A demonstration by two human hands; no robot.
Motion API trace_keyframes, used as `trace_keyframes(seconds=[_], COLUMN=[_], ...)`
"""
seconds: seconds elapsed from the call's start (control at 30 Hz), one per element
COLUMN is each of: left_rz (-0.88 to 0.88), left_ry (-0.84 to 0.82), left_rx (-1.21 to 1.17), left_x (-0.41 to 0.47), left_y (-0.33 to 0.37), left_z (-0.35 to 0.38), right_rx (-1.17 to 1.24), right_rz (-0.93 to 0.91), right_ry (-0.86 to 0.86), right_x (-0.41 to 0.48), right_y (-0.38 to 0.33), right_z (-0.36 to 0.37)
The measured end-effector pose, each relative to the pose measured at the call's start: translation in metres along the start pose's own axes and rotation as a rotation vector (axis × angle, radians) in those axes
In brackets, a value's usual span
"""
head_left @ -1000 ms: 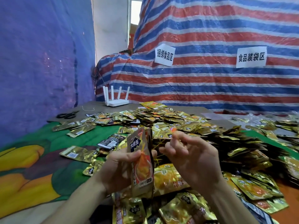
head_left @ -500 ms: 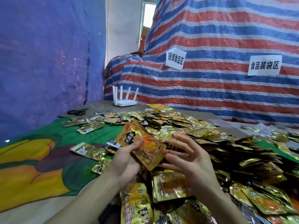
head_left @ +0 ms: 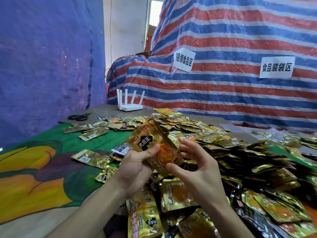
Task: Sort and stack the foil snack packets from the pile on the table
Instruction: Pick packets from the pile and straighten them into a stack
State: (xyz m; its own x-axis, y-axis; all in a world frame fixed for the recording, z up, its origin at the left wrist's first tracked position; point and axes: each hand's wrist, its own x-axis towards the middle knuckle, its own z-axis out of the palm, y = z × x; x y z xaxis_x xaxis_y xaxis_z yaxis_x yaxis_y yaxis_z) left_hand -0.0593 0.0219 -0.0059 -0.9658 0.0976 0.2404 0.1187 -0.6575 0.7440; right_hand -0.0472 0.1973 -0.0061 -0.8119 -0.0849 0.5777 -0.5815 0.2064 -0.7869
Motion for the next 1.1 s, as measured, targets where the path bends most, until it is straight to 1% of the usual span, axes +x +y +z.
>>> trace_keyframes(seconds=[0.1, 0.27, 0.37, 0.47, 0.57, 0.7, 0.83, 0.97, 1.1], left_rz=[0.016, 0.026, 0.001, -0.039, -0.086, -0.110, -0.169, -0.207, -0.231], left_ry=[-0.063, -0.121, -0.145, -0.137, -0.097, -0.044, -0.024, -0.029, 0.030], left_rx=[-0.018, -0.030, 0.039, 0.075, -0.031, -0.208, -0.287, -0.288, -0.219], left_x=[-0.002, -0.003, -0.005, -0.006, -0.006, -0.004, -0.008, -0.010, -0.009], left_y=[0.002, 0.007, 0.009, 0.010, 0.008, 0.007, 0.003, 0.000, -0.004], left_z=[0.001, 0.002, 0.004, 0.005, 0.004, 0.008, 0.014, 0.018, 0.018], right_rx=[0.024, 0.016, -0.063, -0.054, 0.011, 0.195, 0.283, 0.372, 0.322], right_rz=[0.011, -0.006, -0.028, -0.031, -0.017, -0.008, -0.005, -0.004, 0.015], right_ry=[-0.064, -0.105, -0.162, -0.167, -0.156, -0.167, -0.094, 0.004, 0.083], right_x=[0.000, 0.002, 0.005, 0.006, 0.005, 0.001, -0.006, -0.008, -0.012], right_y=[0.001, -0.001, -0.006, -0.009, -0.010, -0.009, -0.006, -0.001, 0.003], right_z=[0.000, -0.002, -0.010, -0.015, -0.010, 0.002, 0.022, 0.034, 0.040])
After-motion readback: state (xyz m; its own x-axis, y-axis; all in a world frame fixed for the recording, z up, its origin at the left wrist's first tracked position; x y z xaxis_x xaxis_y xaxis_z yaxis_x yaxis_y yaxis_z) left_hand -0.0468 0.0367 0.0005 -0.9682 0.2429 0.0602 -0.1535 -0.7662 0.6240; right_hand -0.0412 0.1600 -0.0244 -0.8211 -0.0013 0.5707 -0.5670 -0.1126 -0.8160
